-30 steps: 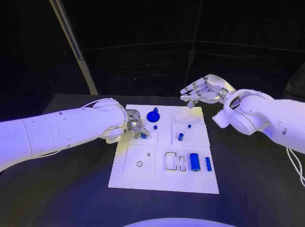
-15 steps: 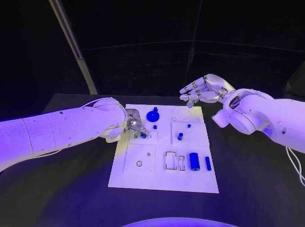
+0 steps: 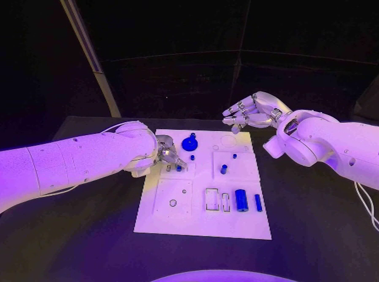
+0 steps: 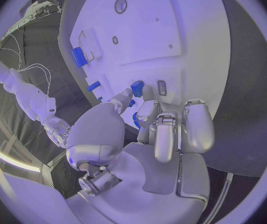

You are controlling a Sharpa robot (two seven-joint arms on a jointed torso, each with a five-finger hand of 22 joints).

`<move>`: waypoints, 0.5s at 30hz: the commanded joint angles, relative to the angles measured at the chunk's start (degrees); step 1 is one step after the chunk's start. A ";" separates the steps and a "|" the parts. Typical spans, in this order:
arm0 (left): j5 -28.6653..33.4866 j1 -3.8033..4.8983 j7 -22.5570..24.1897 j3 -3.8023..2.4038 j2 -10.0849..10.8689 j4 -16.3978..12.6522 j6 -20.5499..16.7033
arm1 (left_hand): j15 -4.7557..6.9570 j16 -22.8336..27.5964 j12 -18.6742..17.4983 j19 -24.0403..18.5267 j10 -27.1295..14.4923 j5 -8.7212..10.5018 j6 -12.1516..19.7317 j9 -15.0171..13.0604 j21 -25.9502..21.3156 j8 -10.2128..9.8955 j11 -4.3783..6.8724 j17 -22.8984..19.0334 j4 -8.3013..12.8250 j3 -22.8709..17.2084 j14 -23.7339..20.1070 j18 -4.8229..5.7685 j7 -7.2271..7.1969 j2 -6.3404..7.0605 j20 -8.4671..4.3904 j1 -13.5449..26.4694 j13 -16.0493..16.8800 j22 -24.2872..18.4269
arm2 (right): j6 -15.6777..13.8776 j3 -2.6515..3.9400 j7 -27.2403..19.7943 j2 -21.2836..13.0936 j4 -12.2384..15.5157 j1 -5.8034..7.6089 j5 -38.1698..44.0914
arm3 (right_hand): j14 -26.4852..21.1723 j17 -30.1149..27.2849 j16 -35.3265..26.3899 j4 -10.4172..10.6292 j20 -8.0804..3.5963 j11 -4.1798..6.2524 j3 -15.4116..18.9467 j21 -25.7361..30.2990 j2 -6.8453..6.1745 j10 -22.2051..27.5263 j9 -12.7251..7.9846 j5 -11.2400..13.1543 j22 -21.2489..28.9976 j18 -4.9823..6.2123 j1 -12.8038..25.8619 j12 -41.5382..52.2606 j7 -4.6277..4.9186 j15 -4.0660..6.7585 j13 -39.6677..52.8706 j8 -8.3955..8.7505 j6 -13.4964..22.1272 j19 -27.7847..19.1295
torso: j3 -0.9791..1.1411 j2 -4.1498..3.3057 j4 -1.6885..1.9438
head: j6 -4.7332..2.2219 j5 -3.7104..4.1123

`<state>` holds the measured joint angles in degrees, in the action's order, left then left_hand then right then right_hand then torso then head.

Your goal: Assemble the parts on the task board

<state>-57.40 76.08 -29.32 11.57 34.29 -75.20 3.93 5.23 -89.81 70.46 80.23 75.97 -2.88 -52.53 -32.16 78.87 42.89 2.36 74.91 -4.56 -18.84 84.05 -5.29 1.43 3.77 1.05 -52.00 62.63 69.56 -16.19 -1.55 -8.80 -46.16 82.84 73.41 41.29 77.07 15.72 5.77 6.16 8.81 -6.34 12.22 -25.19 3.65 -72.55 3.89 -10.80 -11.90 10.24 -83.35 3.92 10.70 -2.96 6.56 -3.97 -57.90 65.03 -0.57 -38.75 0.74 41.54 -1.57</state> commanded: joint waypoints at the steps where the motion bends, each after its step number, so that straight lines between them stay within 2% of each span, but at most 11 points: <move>1: 0.45 0.06 -0.09 -0.04 0.12 -0.08 -0.71 | 0.35 -0.19 0.29 0.24 0.31 0.17 -0.26 -0.08 0.33 0.25 0.02 15.09 -0.18 0.57 5.95 1.05 0.00 -0.05 -0.17 0.53 0.10 0.10 | 0.52 0.03 -0.19 0.01 0.01 0.11 0.09 | -0.43 0.09 -0.37 -0.06 -0.03 -0.04 0.34 0.33 0.04 0.41 -0.07 -0.06 0.10 0.11 0.77 -0.25 -0.11 -0.03 -0.08 0.16 0.48 -0.36 | 0.00 0.01 0.05 | -0.06 0.07; 15: 0.69 0.05 -0.13 -0.07 0.50 -0.65 -1.28 | 0.41 -0.19 0.35 0.31 0.40 0.17 -0.34 -0.12 0.36 0.30 0.10 15.09 -0.73 1.56 5.95 1.06 -0.09 -0.31 -0.24 0.66 0.15 0.19 | 0.65 0.03 -0.16 0.08 -0.21 0.11 0.09 | -0.74 0.06 -0.64 0.04 0.14 -0.20 0.55 0.64 0.01 0.84 -0.07 -0.07 0.28 0.11 1.02 -0.23 0.03 -0.19 -0.13 0.16 0.72 -0.55 | 0.01 0.02 0.04 | -0.11 0.07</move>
<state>-57.14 76.08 -29.35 11.55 34.54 -75.63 3.42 5.23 -89.81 70.78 80.42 75.97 -2.88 -52.53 -32.21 79.09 42.88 2.35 74.91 -5.23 -17.67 84.05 -5.29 1.43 3.50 0.86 -51.73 62.87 69.83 -15.97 -1.55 -8.75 -46.12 82.62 73.41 41.31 76.87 15.71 5.30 6.15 9.01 -6.55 12.53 -24.83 3.71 -71.93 3.89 -10.80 -11.68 10.24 -82.84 3.92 10.73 -3.16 6.51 -3.97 -57.52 64.82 -0.56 -38.75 0.78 41.51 -1.56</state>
